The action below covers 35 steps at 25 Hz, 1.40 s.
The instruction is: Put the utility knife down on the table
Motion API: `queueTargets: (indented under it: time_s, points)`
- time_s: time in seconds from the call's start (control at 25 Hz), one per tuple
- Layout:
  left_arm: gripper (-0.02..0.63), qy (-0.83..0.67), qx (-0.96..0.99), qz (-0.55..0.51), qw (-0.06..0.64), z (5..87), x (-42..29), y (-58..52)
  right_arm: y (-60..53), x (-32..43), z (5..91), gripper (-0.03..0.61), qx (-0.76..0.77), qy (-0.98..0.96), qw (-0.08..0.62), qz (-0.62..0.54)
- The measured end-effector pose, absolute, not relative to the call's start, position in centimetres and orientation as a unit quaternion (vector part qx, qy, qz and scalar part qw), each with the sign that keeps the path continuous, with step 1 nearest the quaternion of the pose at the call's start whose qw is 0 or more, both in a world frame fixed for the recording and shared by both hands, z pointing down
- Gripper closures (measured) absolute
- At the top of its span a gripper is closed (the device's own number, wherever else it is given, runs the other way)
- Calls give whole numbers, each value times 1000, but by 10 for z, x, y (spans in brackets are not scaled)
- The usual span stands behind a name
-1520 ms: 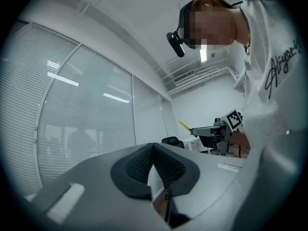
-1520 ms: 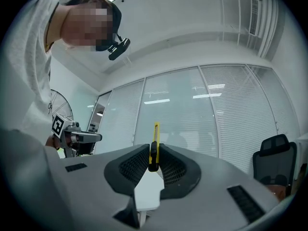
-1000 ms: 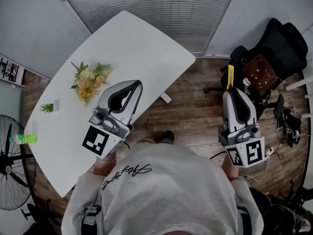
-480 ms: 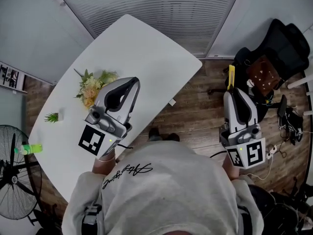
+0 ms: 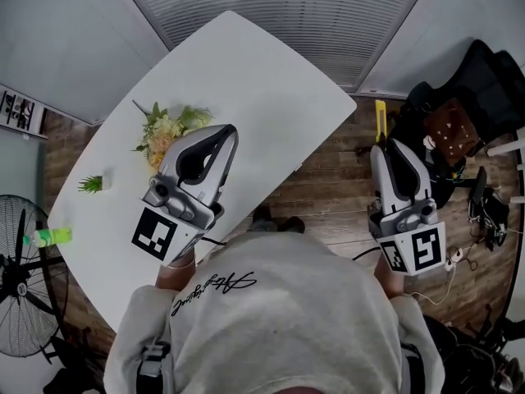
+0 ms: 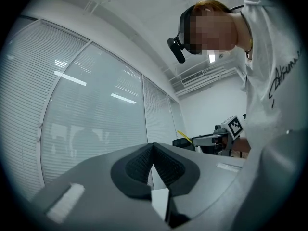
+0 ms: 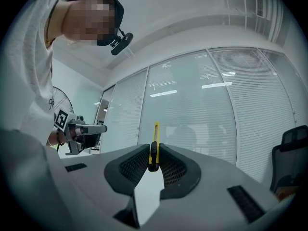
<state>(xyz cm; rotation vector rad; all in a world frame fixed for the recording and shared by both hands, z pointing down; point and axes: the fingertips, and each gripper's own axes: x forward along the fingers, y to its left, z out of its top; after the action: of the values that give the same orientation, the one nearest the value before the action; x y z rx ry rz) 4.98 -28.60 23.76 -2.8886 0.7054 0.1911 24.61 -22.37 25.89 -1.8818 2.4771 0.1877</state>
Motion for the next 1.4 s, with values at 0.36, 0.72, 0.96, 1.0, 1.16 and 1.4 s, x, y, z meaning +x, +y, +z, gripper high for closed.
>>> queueTargets:
  time_s: [0.36, 0.72, 0.96, 1.0, 1.16, 1.4]
  points:
    - [617, 270, -958, 56, 79, 243, 26, -286, -252, 217, 268, 515, -560, 827, 2, 48]
    - [618, 314, -945, 50, 80, 244, -4, -285, -278, 185, 278, 515, -518, 854, -8, 42]
    - [617, 335, -938, 45, 78, 246, -19, -283, -292, 168, 297, 515, -500, 865, -27, 35]
    - [617, 337, -937, 45, 78, 247, -20, -283, -294, 166, 301, 515, -499, 865, -33, 35]
    - [618, 341, -936, 45, 76, 248, -23, -282, -300, 159, 316, 515, -494, 867, -56, 31]
    - [617, 341, -936, 46, 76, 247, -24, -281, -307, 157, 338, 515, -495, 865, -75, 17]
